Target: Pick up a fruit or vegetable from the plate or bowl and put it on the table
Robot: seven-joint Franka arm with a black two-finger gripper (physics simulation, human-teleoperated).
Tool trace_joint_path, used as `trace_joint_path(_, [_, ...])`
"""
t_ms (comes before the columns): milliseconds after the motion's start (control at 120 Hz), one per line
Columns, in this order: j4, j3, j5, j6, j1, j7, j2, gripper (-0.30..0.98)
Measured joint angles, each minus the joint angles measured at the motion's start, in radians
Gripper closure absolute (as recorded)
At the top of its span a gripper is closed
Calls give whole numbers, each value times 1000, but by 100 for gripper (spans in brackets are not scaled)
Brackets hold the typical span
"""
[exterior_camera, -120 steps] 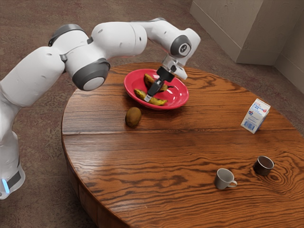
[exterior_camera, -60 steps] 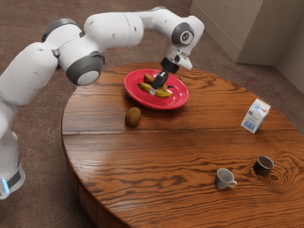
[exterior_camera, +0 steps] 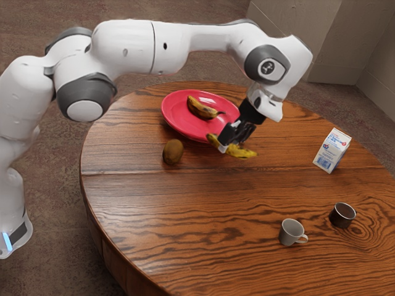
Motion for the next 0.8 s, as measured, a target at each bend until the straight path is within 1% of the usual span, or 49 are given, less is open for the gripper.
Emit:
trace_joint_path(142, [0, -3, 5, 14, -48, -15, 4, 53])
trace_joint_path(233, [-1, -3, 6, 24, -58, -22, 12, 53])
trace_joint_path(250, [-1, -3, 6, 26, -58, -24, 13, 51])
trace_joint_path(350, [0, -4, 10, 36, -55, -30, 16, 26])
trace_joint_path(450, [0, -3, 13, 42, -52, -35, 17, 13])
trace_joint_path(542, [0, 6, 34, 47, -46, -37, 16, 7])
trace_joint_path(592, [4, 12, 54, 50, -23, -37, 11, 5])
trace_joint_path(683, [6, 33, 78, 55, 6, -32, 7, 3])
trace_joint_path(800, [9, 42, 90, 62, 29, -24, 7, 1])
